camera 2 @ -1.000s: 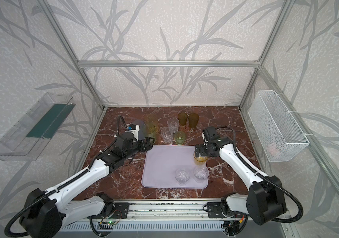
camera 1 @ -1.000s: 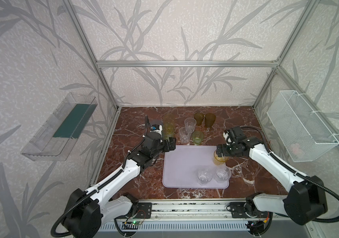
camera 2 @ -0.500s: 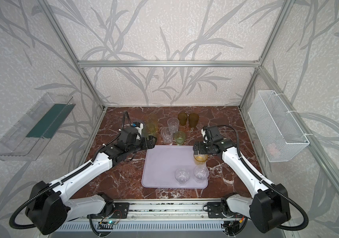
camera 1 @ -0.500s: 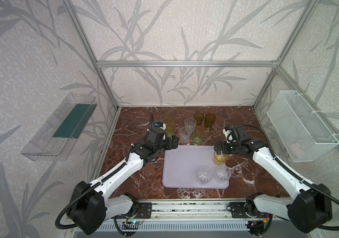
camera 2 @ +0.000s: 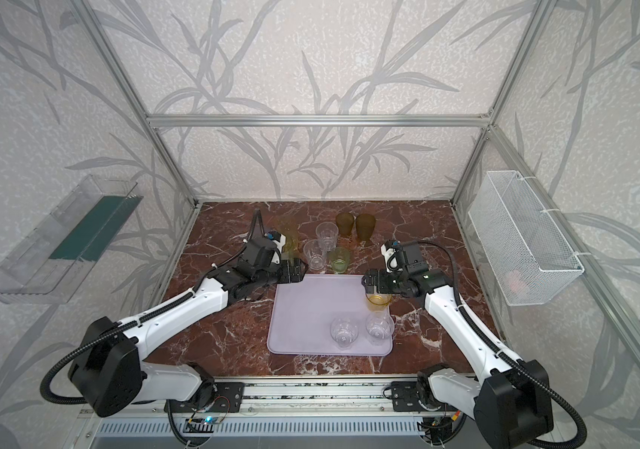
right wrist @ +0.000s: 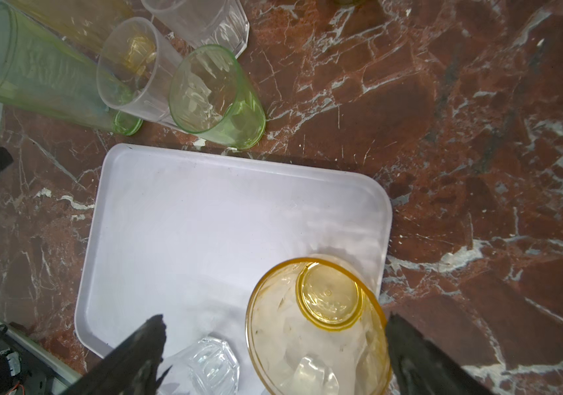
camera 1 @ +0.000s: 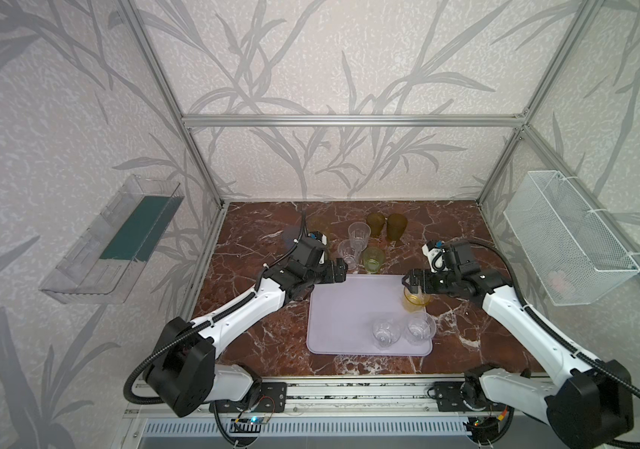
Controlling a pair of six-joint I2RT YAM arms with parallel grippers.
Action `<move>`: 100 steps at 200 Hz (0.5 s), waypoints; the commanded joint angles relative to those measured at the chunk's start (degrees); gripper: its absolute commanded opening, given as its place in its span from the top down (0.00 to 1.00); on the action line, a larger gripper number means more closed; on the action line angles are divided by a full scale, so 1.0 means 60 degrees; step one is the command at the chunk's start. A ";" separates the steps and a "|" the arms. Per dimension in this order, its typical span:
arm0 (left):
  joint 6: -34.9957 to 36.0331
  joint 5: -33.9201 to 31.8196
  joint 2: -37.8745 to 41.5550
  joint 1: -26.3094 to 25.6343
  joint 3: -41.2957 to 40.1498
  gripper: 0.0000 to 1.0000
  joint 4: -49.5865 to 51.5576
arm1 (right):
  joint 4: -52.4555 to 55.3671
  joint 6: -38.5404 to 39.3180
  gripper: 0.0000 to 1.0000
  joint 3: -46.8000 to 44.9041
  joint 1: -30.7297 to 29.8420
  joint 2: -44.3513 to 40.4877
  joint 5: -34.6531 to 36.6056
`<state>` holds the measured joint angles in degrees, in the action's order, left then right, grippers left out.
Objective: Place the glasses into the tray
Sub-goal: Place the glass on the tray.
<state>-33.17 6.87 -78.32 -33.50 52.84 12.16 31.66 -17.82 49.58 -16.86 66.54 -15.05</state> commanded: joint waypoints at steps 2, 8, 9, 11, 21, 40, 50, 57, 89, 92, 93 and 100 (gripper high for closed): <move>-0.0026 0.0096 -0.0128 -0.0064 0.0336 0.02 -0.0128 | -0.0289 -0.0191 0.01 0.0025 0.0056 -0.0040 -0.0571; -0.0038 0.0089 -0.0138 -0.0066 0.0330 0.02 -0.0157 | -0.0284 -0.0209 0.01 0.0077 0.0057 -0.0015 -0.0582; -0.0031 0.0094 -0.0134 -0.0069 0.0318 0.02 -0.0162 | -0.0283 -0.0208 0.01 0.0089 0.0057 -0.0001 -0.0582; -0.0037 0.0087 -0.0138 -0.0060 0.0319 0.02 -0.0173 | -0.0297 -0.0208 0.01 0.0098 0.0057 0.0006 -0.0594; -0.0027 0.0099 -0.0158 -0.0068 0.0295 0.02 -0.0209 | -0.0317 -0.0230 0.01 0.0178 0.0056 0.0103 -0.0612; -0.0043 0.0095 -0.0158 -0.0064 0.0243 0.02 -0.0283 | -0.0432 -0.0310 0.01 0.0379 0.0057 0.0342 -0.0627; -0.0044 0.0085 -0.0145 -0.0065 0.0222 0.02 -0.0327 | -0.0494 -0.0340 0.01 0.0515 0.0057 0.0522 -0.0680; -0.0050 0.0088 -0.0155 -0.0061 0.0226 0.02 -0.0336 | -0.0515 -0.0352 0.01 0.0649 0.0057 0.0663 -0.0755; -0.0068 0.0072 -0.0173 -0.0065 0.0185 0.02 -0.0424 | -0.0664 -0.0413 0.00 0.1164 0.0057 0.1184 -0.0993; -0.0084 0.0068 -0.0186 -0.0060 0.0176 0.02 -0.0443 | -0.0681 -0.0413 0.00 0.1209 0.0057 0.1199 -0.0993; -0.0091 0.0062 -0.0187 -0.0073 0.0182 0.02 -0.0444 | -0.0686 -0.0413 0.00 0.1226 0.0057 0.1214 -0.0993; -0.0096 0.0074 -0.0213 -0.0067 0.0199 0.01 -0.0430 | -0.0722 -0.0414 0.00 0.1335 0.0060 0.1296 -0.0968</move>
<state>-33.21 7.22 -78.96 -33.69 53.19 10.59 29.19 -19.90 54.37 -16.80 72.97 -19.38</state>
